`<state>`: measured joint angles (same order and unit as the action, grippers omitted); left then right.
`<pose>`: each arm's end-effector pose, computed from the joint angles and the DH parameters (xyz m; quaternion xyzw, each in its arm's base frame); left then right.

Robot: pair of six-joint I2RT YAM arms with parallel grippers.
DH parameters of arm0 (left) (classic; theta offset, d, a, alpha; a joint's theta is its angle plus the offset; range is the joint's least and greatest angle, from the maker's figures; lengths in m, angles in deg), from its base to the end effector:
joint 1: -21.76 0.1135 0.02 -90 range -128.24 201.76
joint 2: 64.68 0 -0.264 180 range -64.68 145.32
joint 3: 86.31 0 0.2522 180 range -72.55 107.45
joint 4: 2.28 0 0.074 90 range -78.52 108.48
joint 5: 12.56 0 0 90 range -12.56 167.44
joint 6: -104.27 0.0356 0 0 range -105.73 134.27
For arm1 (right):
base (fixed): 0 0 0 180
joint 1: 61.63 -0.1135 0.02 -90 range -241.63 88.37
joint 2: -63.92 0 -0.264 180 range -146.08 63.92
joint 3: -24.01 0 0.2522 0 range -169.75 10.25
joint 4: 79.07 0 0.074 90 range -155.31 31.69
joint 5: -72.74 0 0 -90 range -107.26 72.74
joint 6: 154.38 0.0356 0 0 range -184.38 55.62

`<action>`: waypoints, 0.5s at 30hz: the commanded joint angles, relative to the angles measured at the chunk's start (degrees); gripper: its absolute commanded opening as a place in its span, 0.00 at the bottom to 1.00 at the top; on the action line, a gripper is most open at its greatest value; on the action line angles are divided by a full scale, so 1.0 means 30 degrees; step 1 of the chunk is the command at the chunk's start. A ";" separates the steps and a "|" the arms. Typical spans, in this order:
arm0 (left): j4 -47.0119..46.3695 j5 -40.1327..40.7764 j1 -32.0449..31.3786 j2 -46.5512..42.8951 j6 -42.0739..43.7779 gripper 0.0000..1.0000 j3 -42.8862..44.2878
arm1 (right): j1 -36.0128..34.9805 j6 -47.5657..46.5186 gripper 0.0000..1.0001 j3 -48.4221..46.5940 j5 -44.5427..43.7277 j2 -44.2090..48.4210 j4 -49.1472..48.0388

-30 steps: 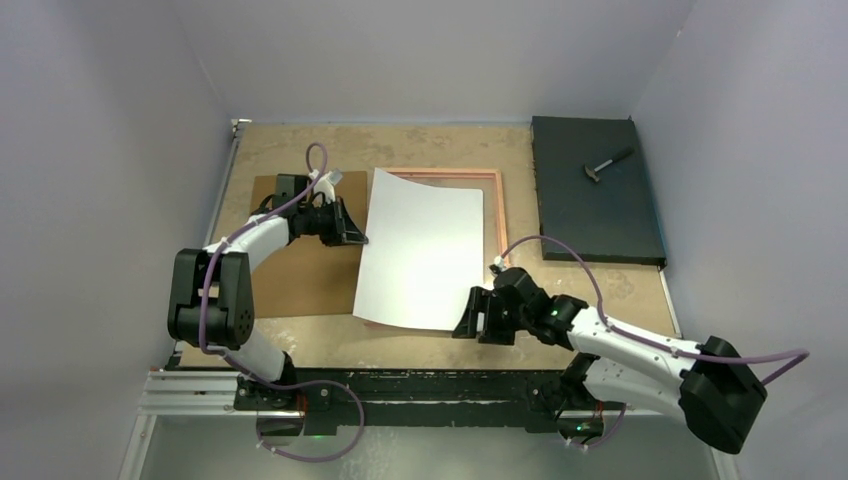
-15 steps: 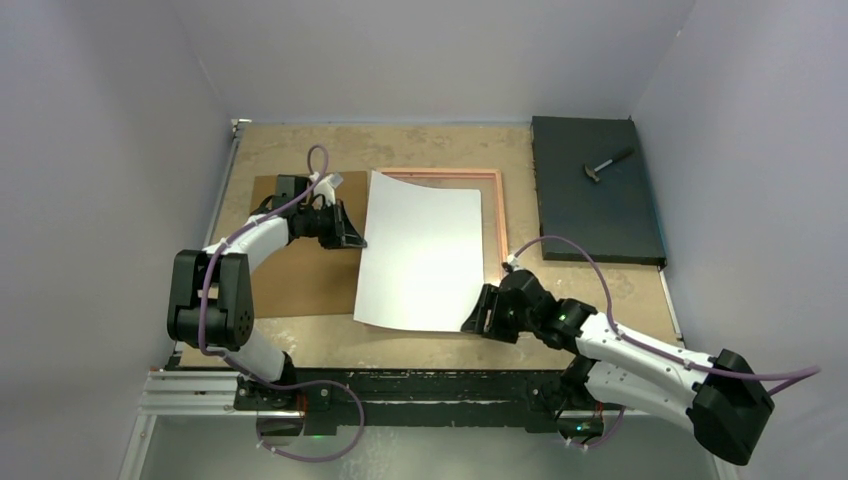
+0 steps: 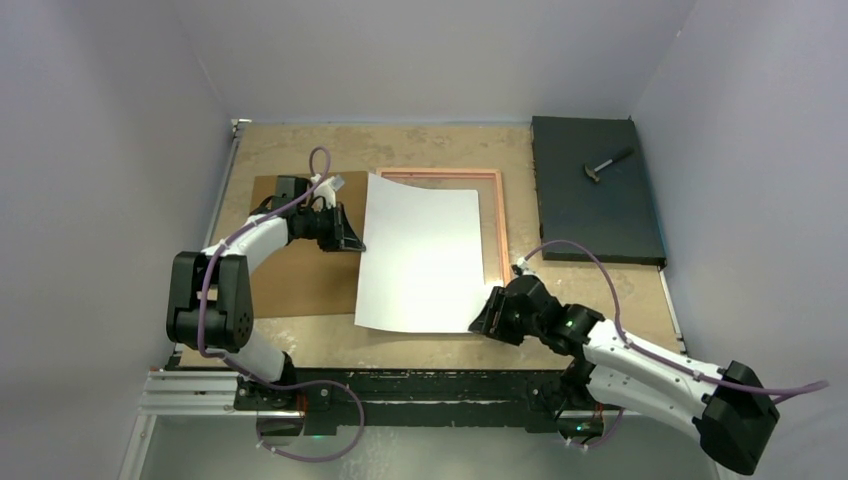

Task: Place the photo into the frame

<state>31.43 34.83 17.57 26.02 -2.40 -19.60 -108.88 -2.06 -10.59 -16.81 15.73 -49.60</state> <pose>0.3046 -0.0465 0.1902 0.0032 0.9006 -0.3901 0.1917 0.1147 0.1244 0.1762 0.1187 0.9095 0.3275 0.2267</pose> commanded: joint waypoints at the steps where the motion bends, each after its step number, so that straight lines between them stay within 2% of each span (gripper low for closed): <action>1: 0.0178 -0.0180 0.0127 -0.0715 0.0544 0.00 0.0745 | -0.0031 0.0696 0.52 -0.0304 -0.1341 0.0471 0.0537; 8: 0.0714 -0.0218 0.0135 -0.0978 0.0862 0.00 0.0864 | -0.0019 0.0785 0.48 -0.0304 -0.1495 0.0261 0.0333; 12: 0.0798 -0.0313 0.0102 -0.0935 0.0926 0.00 0.0952 | -0.0024 0.0798 0.38 -0.0553 -0.1620 0.0616 0.0431; 15: 0.0775 -0.0407 0.0050 -0.0880 0.0854 0.00 0.0988 | -0.0019 0.0860 0.25 -0.0718 -0.1741 0.0861 0.0585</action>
<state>33.66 34.81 17.57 25.28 -1.04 -18.85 -108.88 -0.46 -10.61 -19.65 16.87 -48.84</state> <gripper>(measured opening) 0.003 0.314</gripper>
